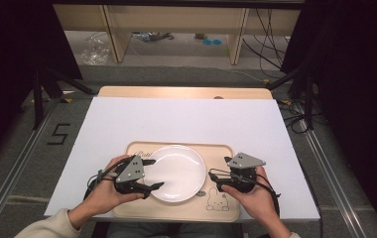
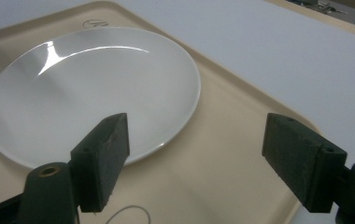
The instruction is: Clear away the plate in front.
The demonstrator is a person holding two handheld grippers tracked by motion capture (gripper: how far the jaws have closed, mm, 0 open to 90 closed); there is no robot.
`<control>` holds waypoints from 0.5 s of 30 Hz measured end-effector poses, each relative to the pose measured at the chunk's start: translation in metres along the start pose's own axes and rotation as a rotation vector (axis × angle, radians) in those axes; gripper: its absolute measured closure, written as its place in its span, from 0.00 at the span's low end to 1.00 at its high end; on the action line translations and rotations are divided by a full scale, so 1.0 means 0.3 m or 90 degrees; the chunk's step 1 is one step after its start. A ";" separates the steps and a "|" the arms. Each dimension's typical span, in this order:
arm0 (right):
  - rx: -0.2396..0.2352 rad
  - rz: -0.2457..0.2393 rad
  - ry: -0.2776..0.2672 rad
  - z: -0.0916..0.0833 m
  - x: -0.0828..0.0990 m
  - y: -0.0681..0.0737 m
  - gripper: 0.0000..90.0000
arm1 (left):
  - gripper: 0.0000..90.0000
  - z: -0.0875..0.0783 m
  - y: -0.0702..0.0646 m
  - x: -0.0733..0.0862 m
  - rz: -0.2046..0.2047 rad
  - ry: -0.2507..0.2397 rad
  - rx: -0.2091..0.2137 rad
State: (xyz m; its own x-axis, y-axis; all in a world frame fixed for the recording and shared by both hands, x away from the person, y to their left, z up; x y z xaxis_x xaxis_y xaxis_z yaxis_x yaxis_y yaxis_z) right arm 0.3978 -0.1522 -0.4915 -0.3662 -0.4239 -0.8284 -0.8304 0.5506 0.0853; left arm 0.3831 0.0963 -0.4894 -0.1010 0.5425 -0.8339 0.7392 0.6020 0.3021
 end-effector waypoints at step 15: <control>-0.004 0.004 0.000 0.001 0.004 0.000 0.27 | 0.31 0.011 0.083 0.047 -0.095 -0.009 -0.027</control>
Point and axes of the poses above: each handheld gripper's, and its own axes: z roughly forward along the jaws, x roughly out of its underside, y roughly to its left, the point moved 8 cm from there along z, roughly forward along the jaws, and after that the axes turned 15 degrees about -x, right-handed, at the moved point
